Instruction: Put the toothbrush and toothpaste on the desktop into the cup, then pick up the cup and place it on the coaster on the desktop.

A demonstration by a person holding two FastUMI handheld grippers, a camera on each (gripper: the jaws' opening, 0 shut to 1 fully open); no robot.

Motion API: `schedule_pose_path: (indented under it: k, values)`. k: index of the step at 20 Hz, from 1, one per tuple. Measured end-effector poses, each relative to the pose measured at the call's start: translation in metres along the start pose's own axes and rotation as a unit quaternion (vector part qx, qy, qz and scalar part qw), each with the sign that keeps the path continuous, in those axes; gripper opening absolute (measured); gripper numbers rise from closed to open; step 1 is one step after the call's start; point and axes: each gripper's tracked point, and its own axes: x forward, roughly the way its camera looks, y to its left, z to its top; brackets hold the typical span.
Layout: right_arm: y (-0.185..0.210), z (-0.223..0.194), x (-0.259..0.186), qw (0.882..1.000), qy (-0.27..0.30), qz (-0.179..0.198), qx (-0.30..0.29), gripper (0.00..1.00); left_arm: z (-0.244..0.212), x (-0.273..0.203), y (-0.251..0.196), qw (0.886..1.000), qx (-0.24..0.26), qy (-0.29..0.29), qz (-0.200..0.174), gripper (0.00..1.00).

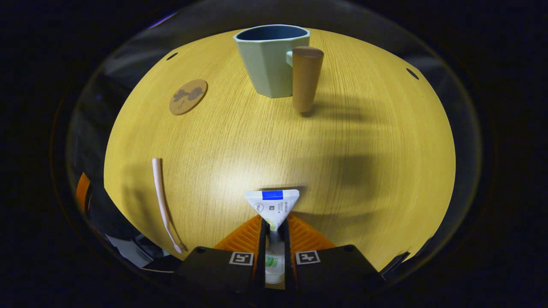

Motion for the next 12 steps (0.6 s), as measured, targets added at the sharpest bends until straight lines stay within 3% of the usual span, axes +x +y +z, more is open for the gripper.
schedule_pose_path:
  k: [5,12]
  values:
    - [0.003,0.003,-0.004,1.000,-0.006,0.026,0.008,0.11,-0.001,0.001,0.000,1.000,-0.002,0.005,0.001,0.96]
    - [0.002,0.017,-0.014,0.996,-0.072,0.053,-0.001,0.11,0.005,0.002,-0.010,1.000,0.010,0.002,-0.013,0.96]
